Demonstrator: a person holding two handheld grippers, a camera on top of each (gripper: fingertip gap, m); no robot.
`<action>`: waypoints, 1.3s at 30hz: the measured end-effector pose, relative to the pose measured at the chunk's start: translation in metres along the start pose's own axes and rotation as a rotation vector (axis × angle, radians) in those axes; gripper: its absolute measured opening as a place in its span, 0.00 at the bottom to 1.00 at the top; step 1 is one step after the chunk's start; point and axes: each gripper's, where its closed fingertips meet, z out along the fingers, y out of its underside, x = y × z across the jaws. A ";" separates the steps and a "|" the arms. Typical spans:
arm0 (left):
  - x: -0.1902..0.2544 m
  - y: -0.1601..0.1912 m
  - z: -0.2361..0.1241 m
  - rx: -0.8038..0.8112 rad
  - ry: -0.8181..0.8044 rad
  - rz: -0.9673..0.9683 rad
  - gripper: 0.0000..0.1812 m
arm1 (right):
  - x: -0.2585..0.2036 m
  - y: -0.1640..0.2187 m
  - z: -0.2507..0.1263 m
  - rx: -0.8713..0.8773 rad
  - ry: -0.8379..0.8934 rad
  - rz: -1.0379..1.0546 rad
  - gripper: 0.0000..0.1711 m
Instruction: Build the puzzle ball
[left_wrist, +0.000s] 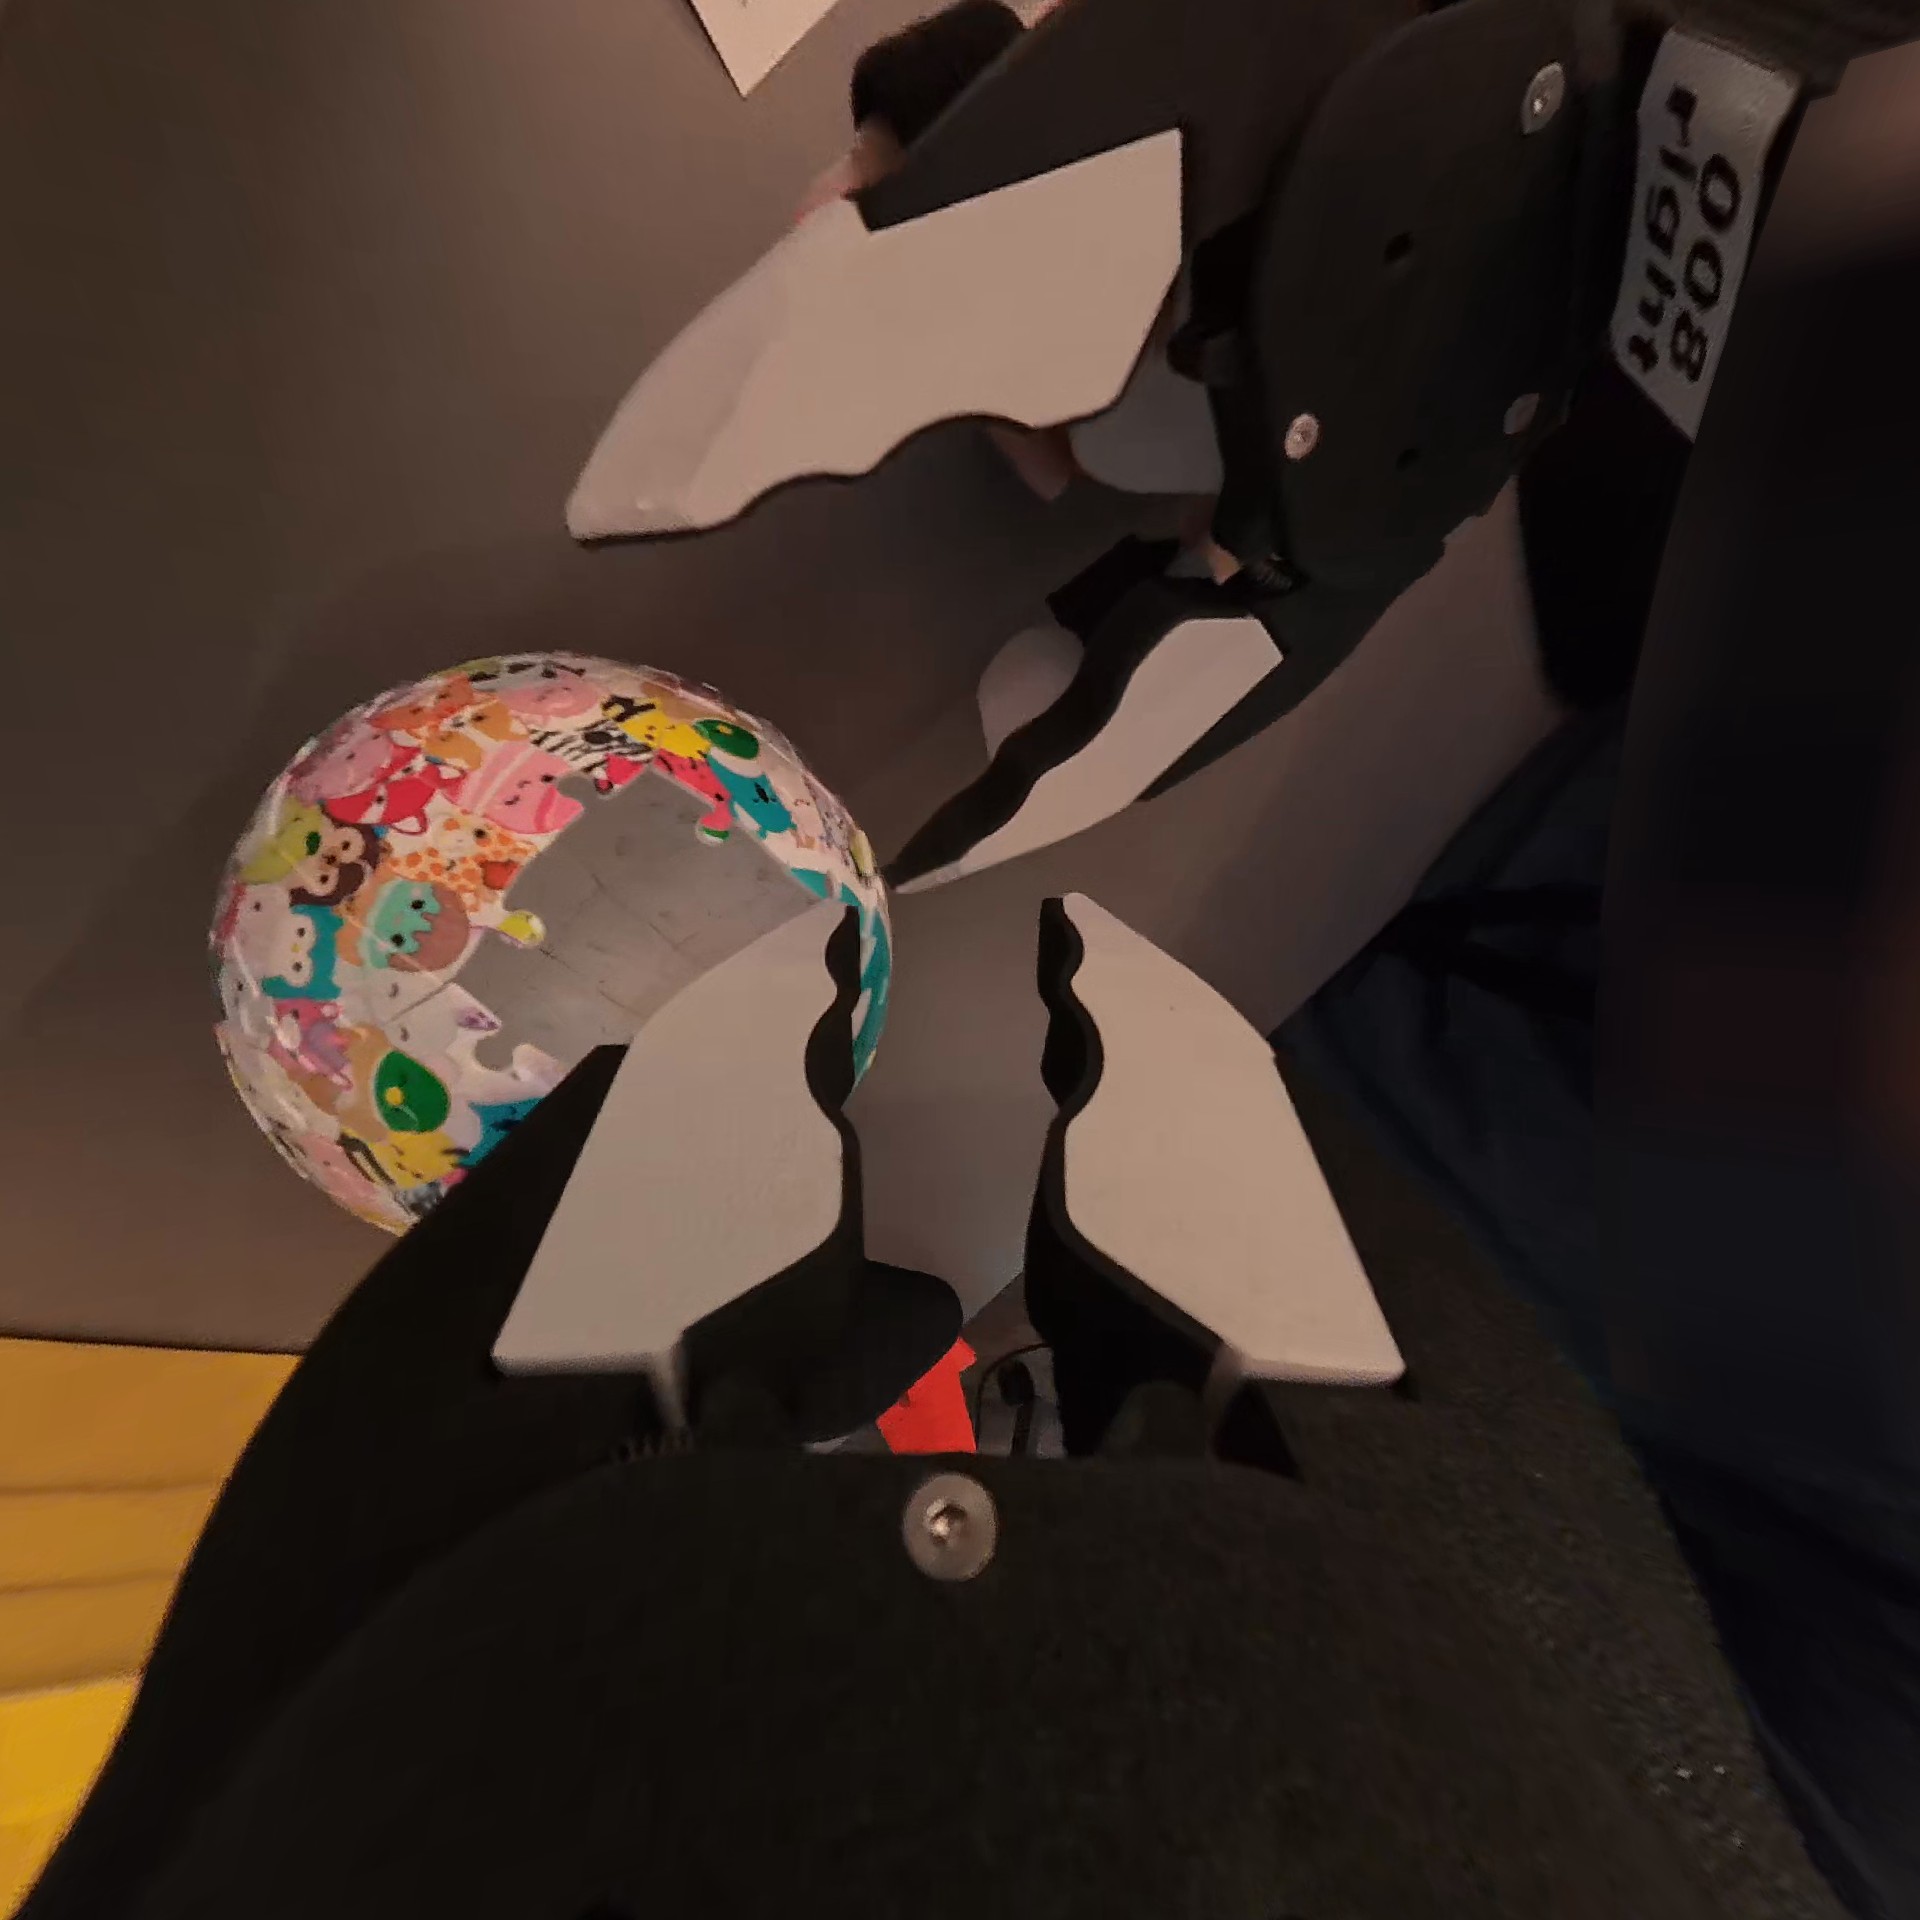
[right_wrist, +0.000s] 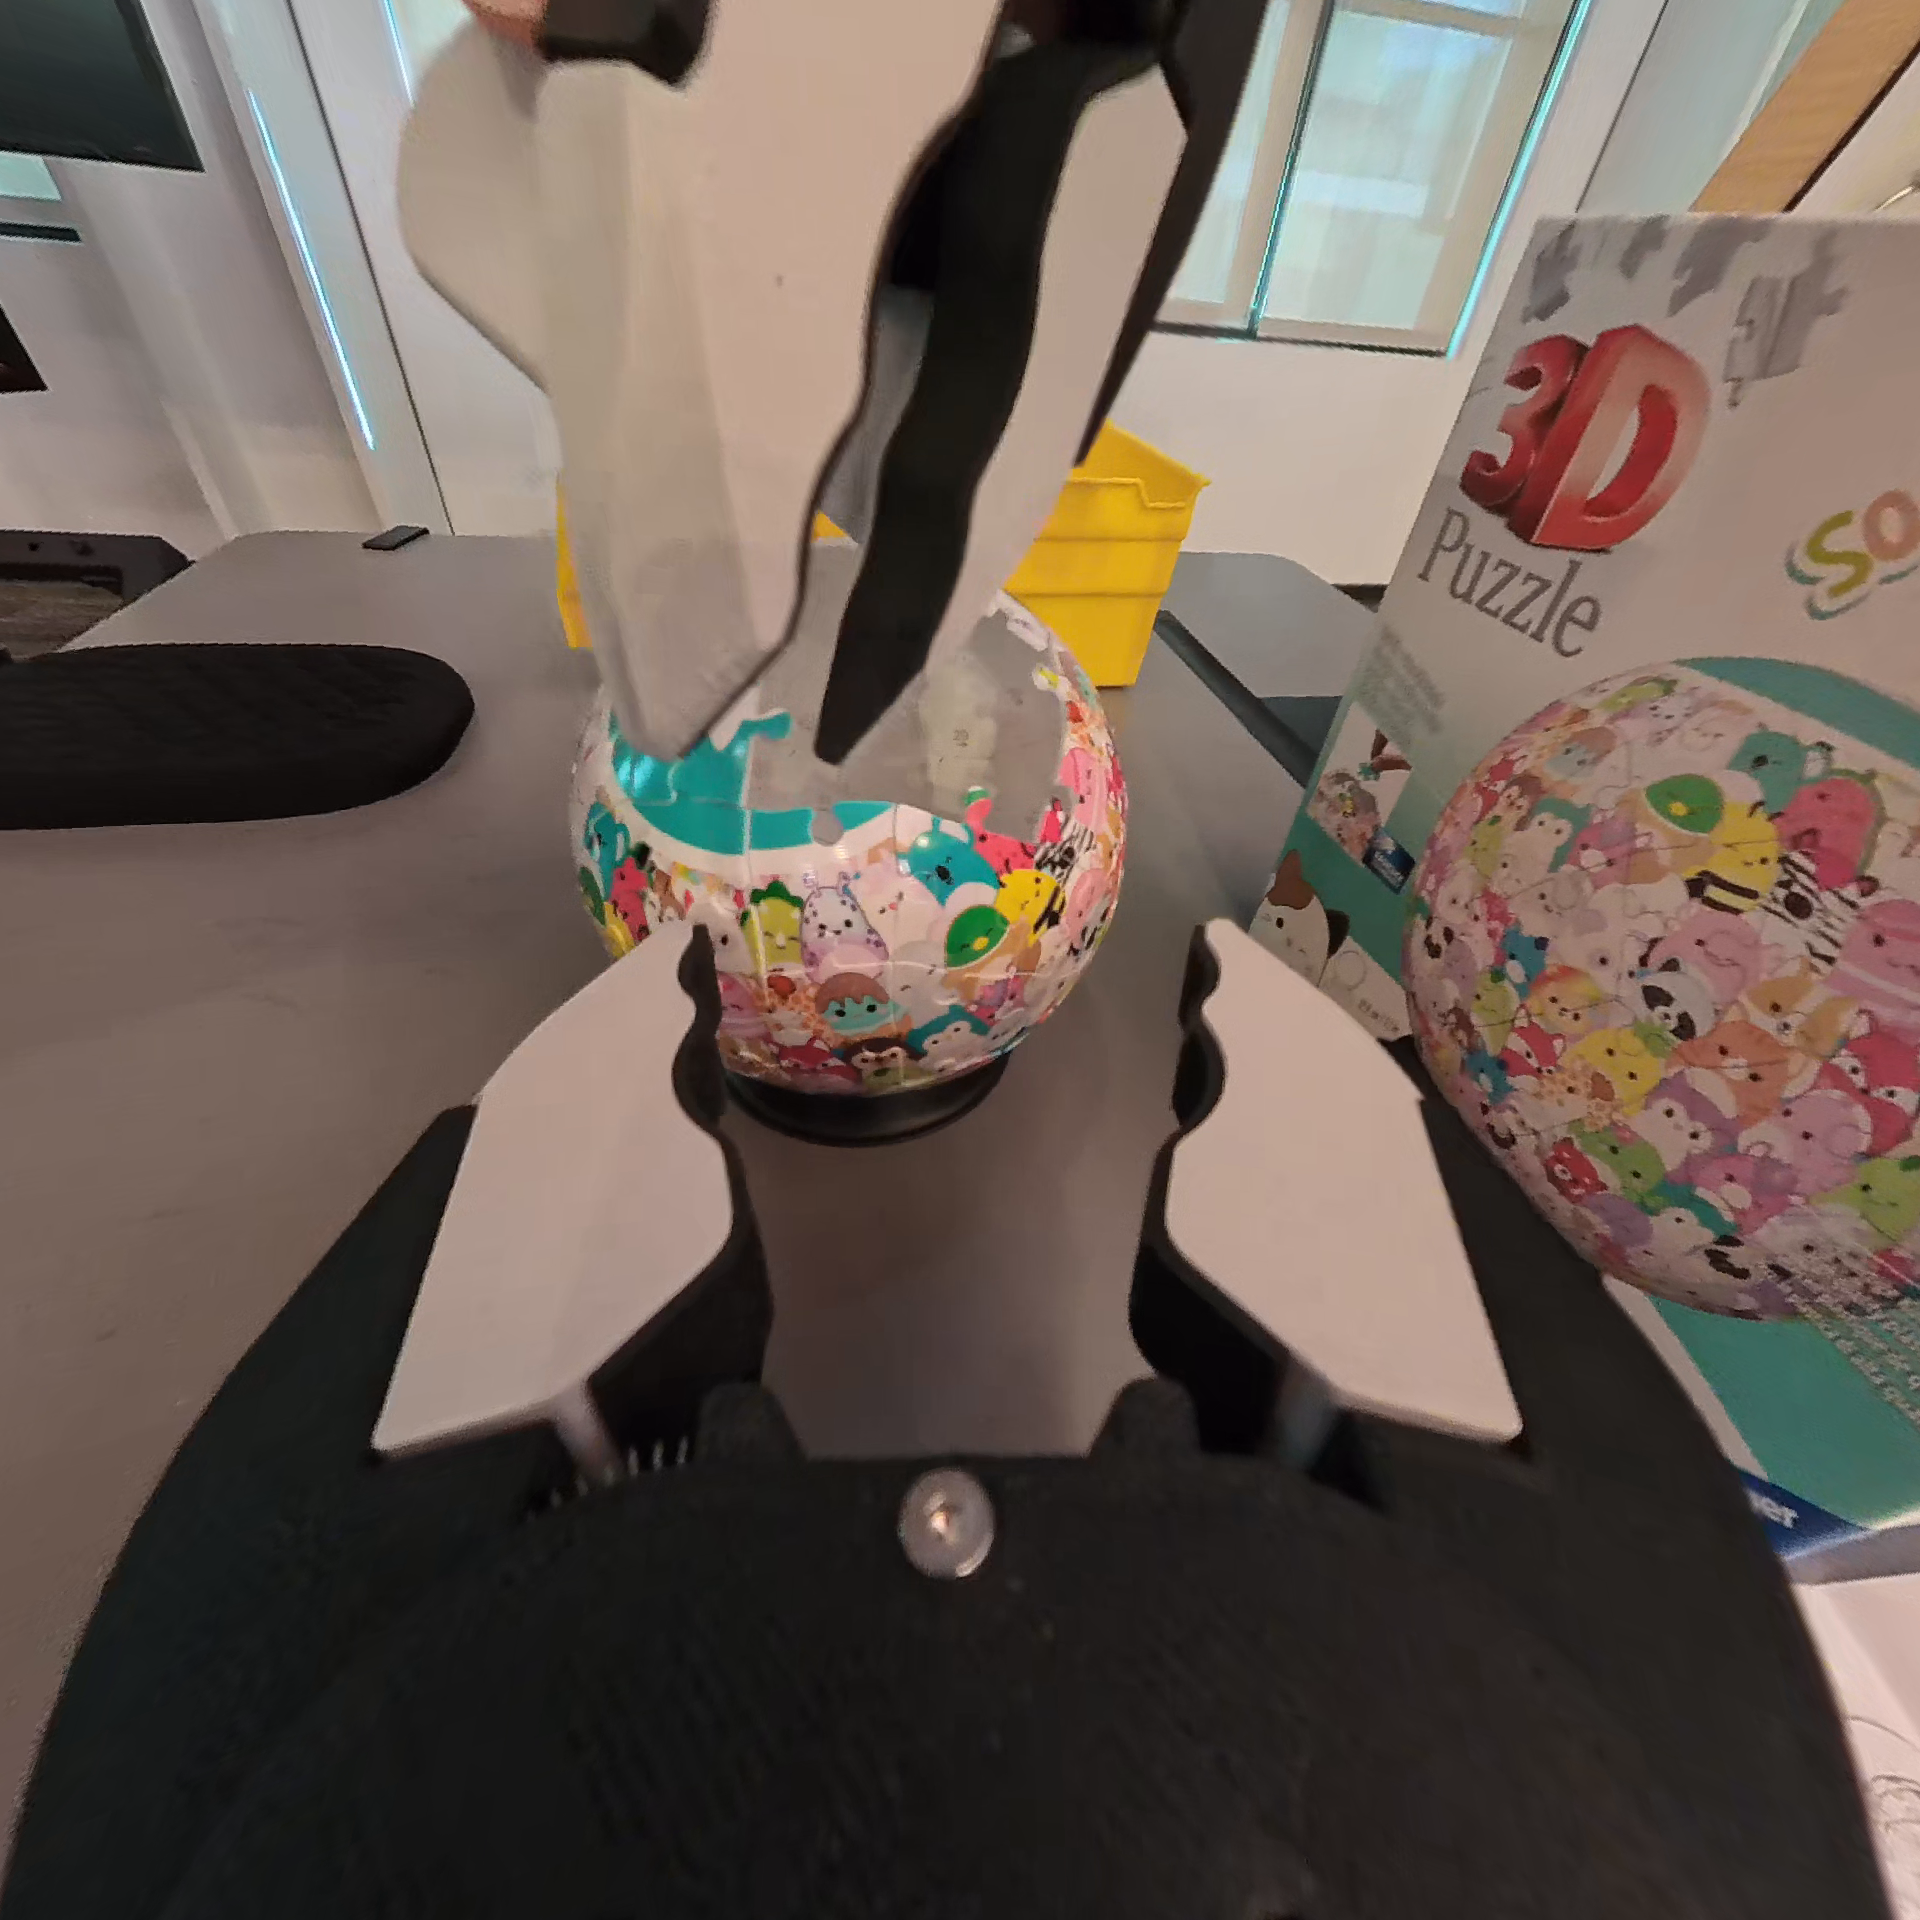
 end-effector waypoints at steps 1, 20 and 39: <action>0.000 -0.001 0.001 -0.004 0.006 -0.002 0.18 | -0.001 -0.002 0.000 0.008 0.000 -0.005 0.50; -0.008 0.006 0.007 -0.077 0.013 -0.031 0.19 | -0.001 -0.011 0.000 0.054 0.026 0.033 0.48; -0.010 0.009 0.016 -0.094 0.106 -0.042 0.17 | 0.004 -0.011 0.000 0.072 0.017 0.108 0.48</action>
